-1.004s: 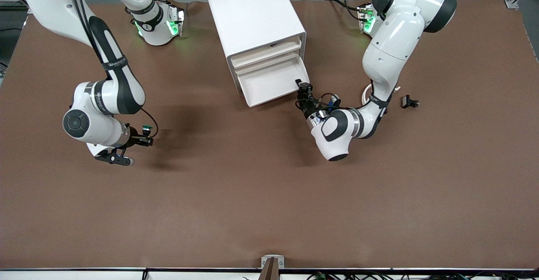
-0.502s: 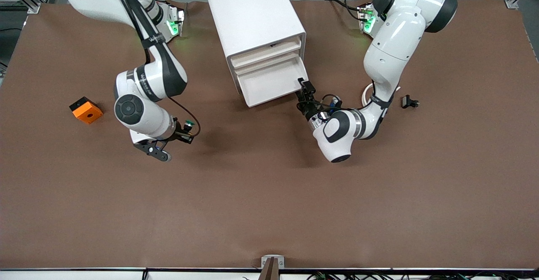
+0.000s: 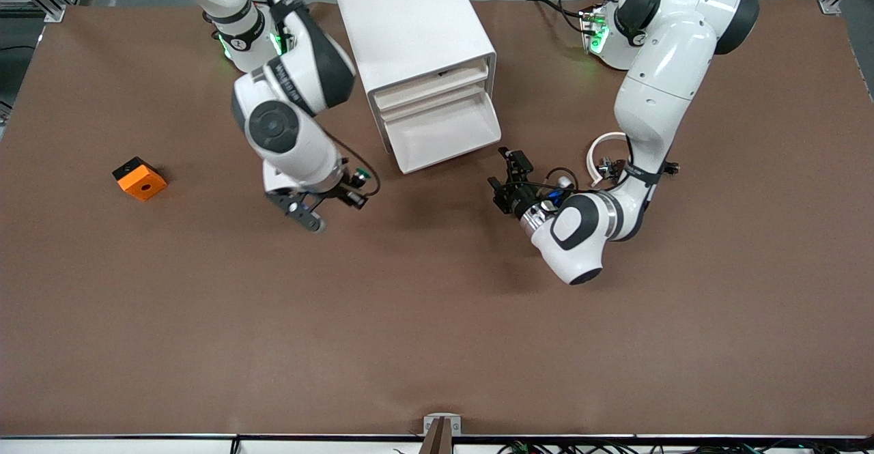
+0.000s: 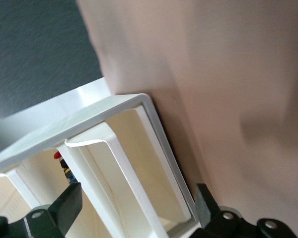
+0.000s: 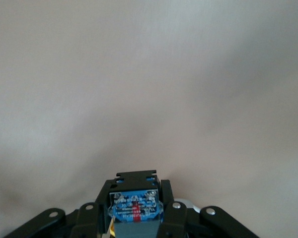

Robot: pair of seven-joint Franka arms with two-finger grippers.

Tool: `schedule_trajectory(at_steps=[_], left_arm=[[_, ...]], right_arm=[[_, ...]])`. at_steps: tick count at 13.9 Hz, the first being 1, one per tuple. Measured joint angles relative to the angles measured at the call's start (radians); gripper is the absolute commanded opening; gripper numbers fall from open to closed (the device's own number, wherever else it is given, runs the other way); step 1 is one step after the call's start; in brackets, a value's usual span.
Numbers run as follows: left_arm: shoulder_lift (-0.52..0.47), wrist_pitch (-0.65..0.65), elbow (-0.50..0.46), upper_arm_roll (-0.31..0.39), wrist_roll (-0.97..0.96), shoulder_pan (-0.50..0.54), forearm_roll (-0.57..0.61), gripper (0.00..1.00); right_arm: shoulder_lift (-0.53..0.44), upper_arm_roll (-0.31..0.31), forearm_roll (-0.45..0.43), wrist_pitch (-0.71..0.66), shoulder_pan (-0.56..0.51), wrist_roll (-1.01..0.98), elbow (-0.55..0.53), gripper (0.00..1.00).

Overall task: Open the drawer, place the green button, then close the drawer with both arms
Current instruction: 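Carry the button toward the drawer while the left gripper releases the drawer, then lower the button into the open drawer and open the right gripper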

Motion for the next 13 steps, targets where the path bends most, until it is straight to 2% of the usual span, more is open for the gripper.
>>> schedule_trajectory(at_steps=[4, 9, 13], left_arm=[[-0.017, -0.001, 0.046, 0.000, 0.234, 0.057, 0.048, 1.00], [-0.114, 0.006, 0.056, 0.000, 0.579, 0.077, 0.159, 1.00], [-0.195, 0.070, 0.058, 0.000, 0.755, 0.077, 0.247, 1.00]], right_arm=[[-0.003, -0.001, 0.000, 0.002, 0.110, 0.197, 0.000, 0.00], [0.000, -0.001, -0.026, 0.015, 0.207, 0.378, -0.010, 0.00], [0.009, -0.002, -0.030, 0.121, 0.259, 0.467, -0.062, 0.00]])
